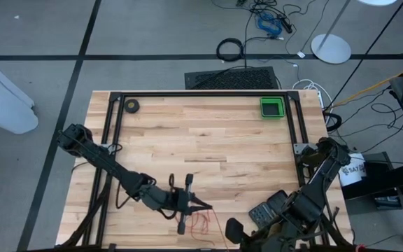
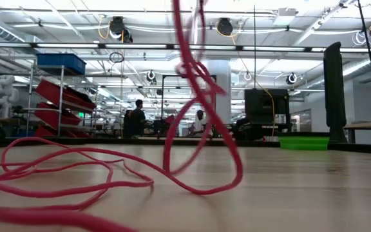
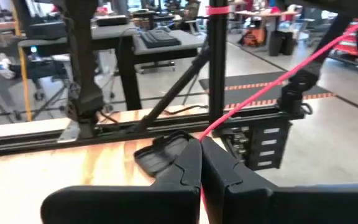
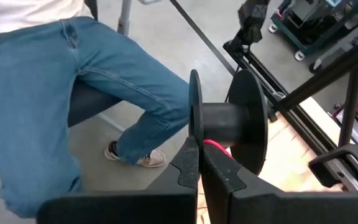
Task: Coil cords
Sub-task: Uncoil the red wire on the black spool
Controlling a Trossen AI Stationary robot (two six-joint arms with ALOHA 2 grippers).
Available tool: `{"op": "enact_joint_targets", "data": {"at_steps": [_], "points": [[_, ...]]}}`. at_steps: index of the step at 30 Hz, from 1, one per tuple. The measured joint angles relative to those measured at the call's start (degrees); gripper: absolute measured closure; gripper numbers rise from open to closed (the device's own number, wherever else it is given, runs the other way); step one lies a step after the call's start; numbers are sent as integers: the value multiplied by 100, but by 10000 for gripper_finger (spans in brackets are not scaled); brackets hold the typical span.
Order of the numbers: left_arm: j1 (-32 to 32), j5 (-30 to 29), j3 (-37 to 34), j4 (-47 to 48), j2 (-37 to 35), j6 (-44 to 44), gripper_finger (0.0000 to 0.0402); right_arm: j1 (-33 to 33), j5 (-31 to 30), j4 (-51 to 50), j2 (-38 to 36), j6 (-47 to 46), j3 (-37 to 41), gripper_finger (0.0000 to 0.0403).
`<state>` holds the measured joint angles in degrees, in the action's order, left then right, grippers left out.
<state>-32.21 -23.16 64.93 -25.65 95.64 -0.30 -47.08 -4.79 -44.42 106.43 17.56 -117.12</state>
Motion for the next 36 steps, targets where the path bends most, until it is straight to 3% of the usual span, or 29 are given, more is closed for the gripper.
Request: {"op": "enact_joint_targets", "data": {"at_steps": [5,10,22,26,31,36], "points": [[4,193,0,183,0,151,400,1,-27,75,0,28,0,403],[7,237,0,551,0,153,400,-64,-478,-7,-21,-188,0,403],[7,1274,0,661,0,173,400,-528,-1618,-248,-210,-683,0,403],[7,1329,0,704,0,295,400,-554,-1642,-265,-210,-686,0,403],[-31,1926,0,697,0,308,397,-556,-1631,-405,-214,-694,0,403],[-228,1972,-7,668,-96,302,362,-559,-1639,-743,-214,-769,0,403]]}}
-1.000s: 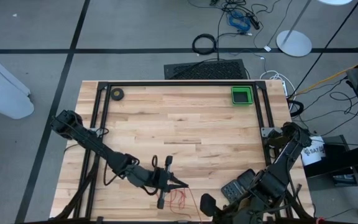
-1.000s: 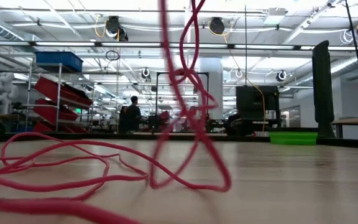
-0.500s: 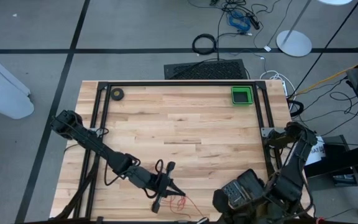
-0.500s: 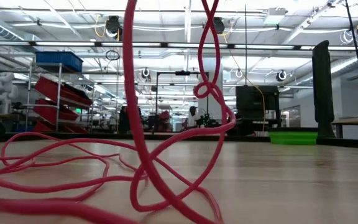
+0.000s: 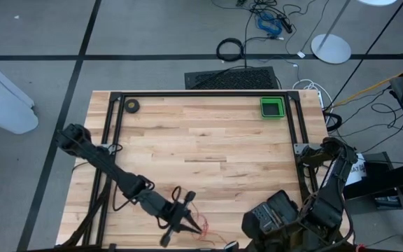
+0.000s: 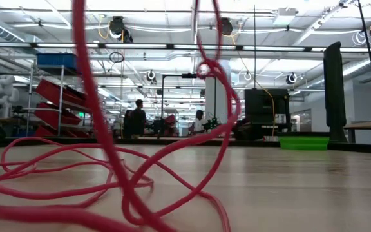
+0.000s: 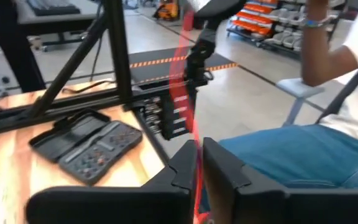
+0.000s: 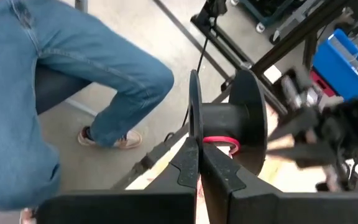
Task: Coil cords
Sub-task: Uncoil the red wire on the black spool
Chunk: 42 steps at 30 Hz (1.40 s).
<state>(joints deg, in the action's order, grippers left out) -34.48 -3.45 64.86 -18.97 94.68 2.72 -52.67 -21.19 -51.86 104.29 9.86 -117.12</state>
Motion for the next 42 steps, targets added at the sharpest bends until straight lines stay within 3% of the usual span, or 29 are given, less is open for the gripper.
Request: {"op": "enact_joint_targets", "data": {"at_steps": [5,14,20,30,38,42], "points": [[-198,-609,0,30,-197,-43,332,2,-457,-139,0,-293,0,403],[-331,-1691,0,-236,-501,-232,327,221,-1178,-169,0,-1011,0,403],[-543,-2129,7,-1143,-425,-1494,327,572,-1218,-377,0,-1180,0,403],[-803,-4709,7,-2322,207,-4376,327,929,-2636,-561,60,-1255,0,403],[-881,-5099,7,-3364,437,-5521,327,920,-3343,-524,92,-616,432,403],[-961,-5293,7,-3426,443,-5778,326,959,-3438,-513,92,-573,533,403]]}}
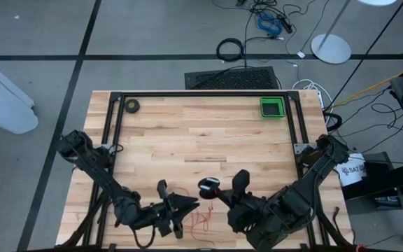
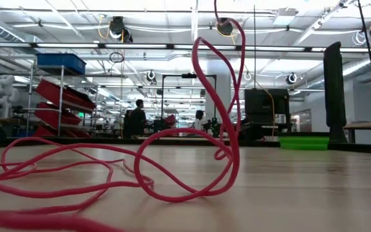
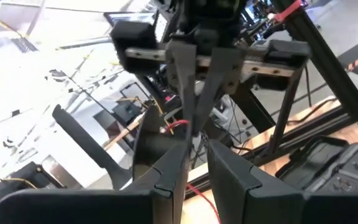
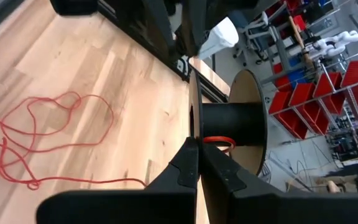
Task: Coil cords
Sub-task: Uncoil the red wire on the black spool
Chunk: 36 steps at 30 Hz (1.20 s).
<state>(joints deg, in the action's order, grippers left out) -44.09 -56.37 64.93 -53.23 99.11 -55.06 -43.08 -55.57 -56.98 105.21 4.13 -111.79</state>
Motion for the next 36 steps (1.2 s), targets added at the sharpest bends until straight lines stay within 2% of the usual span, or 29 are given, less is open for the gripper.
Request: {"op": "enact_joint_targets", "data": {"at_steps": [14,24,28,36], "points": [[-42,-161,0,-18,2,-242,326,2,0,32,0,-1,0,403],[98,-164,0,201,2,219,326,1,79,163,0,1,4,403],[105,-165,0,221,44,220,326,24,348,200,0,1,7,403],[105,-76,0,238,50,228,326,32,358,258,0,23,7,403]]}}
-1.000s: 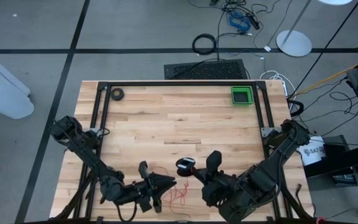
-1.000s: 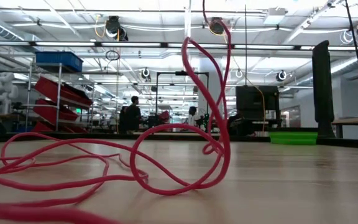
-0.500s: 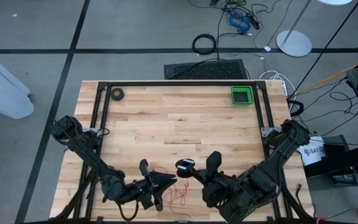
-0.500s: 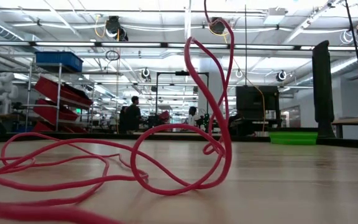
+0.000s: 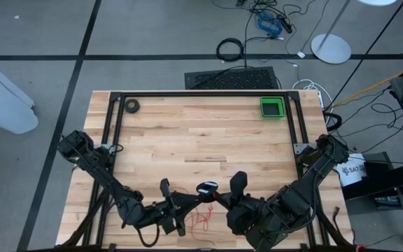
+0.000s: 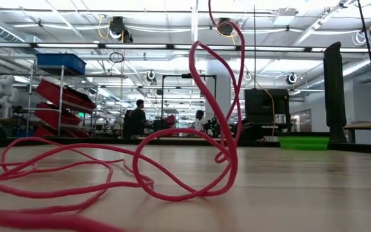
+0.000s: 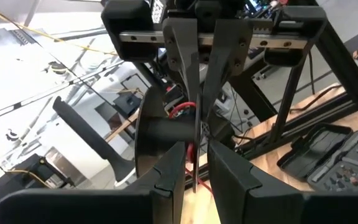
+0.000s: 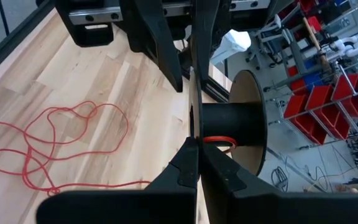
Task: Coil cords
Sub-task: Uncoil the red wire on the black spool
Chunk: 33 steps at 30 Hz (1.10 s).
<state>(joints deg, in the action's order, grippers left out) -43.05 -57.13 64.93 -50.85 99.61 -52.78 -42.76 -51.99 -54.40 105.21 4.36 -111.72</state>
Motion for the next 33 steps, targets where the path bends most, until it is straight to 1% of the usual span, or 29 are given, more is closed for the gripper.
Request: {"op": "enact_joint_targets", "data": {"at_steps": [6,8,19,22,29,33], "points": [[33,311,0,48,0,300,326,2,63,34,0,1,0,403],[39,312,0,45,0,298,326,4,138,92,0,47,0,403],[37,318,0,48,0,298,327,4,138,191,-2,123,0,403],[33,318,0,50,0,300,338,6,138,191,-2,125,0,403],[33,318,0,83,-2,317,383,4,139,189,-2,122,0,403],[62,318,0,87,-2,594,395,4,156,191,-3,112,0,403]]}}
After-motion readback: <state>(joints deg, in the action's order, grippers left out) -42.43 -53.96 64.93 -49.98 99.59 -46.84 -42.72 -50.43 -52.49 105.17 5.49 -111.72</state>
